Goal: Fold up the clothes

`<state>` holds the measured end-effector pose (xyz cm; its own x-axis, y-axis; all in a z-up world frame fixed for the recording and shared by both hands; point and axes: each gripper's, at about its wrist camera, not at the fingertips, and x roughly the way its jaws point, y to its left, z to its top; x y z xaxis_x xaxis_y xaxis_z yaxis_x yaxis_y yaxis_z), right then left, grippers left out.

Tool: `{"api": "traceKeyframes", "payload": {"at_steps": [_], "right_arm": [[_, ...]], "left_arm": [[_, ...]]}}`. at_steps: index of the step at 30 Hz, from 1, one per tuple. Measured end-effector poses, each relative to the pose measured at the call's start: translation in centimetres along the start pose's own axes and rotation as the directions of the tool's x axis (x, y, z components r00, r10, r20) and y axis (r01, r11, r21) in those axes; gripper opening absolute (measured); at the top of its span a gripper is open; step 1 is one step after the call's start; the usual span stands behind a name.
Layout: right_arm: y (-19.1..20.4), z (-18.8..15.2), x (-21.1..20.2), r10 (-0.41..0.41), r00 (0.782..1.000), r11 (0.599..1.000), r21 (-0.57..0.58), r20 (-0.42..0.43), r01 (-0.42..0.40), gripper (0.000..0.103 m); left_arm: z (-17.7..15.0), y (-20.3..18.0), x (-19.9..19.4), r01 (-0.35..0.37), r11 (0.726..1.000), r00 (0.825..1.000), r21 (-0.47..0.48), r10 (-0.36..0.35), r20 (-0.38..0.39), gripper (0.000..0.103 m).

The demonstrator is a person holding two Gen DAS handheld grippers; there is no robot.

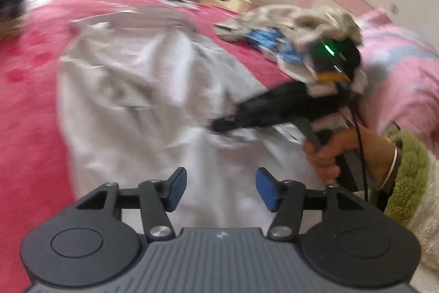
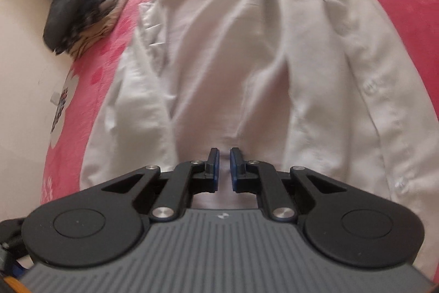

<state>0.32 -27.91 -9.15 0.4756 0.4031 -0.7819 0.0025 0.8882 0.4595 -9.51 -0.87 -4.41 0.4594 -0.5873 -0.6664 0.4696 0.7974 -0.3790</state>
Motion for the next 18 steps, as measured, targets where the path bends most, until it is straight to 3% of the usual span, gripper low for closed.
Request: {"api": "traceKeyframes", "payload": {"at_steps": [3,6,9,14,16,18], "right_arm": [[-0.6,-0.1,0.1,0.043,0.999,0.998,0.052,0.012,-0.044,0.009],[-0.9,-0.1,-0.2,0.080,0.996,0.993,0.084,0.026,-0.082,0.011],[-1.0,0.0,-0.7,0.127,0.991,0.984,0.121,0.031,-0.129,0.012],[-0.4,-0.6,-2.3,0.228,0.973,0.957,0.174,0.044,-0.232,0.020],[0.0,-1.3,-3.2,0.253,0.966,0.948,0.185,0.053,-0.259,0.024],[0.2,-1.8,-3.7,0.267,0.962,0.942,0.194,0.059,-0.273,0.026]], "left_arm": [[-0.6,3.3,-2.3,-0.063,0.990,0.998,-0.128,0.061,-0.021,0.058],[-1.7,6.0,-2.8,-0.127,0.968,0.989,-0.218,0.105,-0.107,0.059],[-2.9,7.2,-1.7,-0.138,0.952,0.977,-0.274,0.086,-0.193,0.061],[-3.9,5.9,1.0,-0.190,0.957,0.964,-0.220,0.140,-0.224,0.056],[-4.0,4.9,1.4,-0.252,0.955,0.952,-0.154,0.216,-0.219,0.028],[-3.7,4.4,1.2,-0.294,0.948,0.941,-0.120,0.266,-0.207,0.011]]}}
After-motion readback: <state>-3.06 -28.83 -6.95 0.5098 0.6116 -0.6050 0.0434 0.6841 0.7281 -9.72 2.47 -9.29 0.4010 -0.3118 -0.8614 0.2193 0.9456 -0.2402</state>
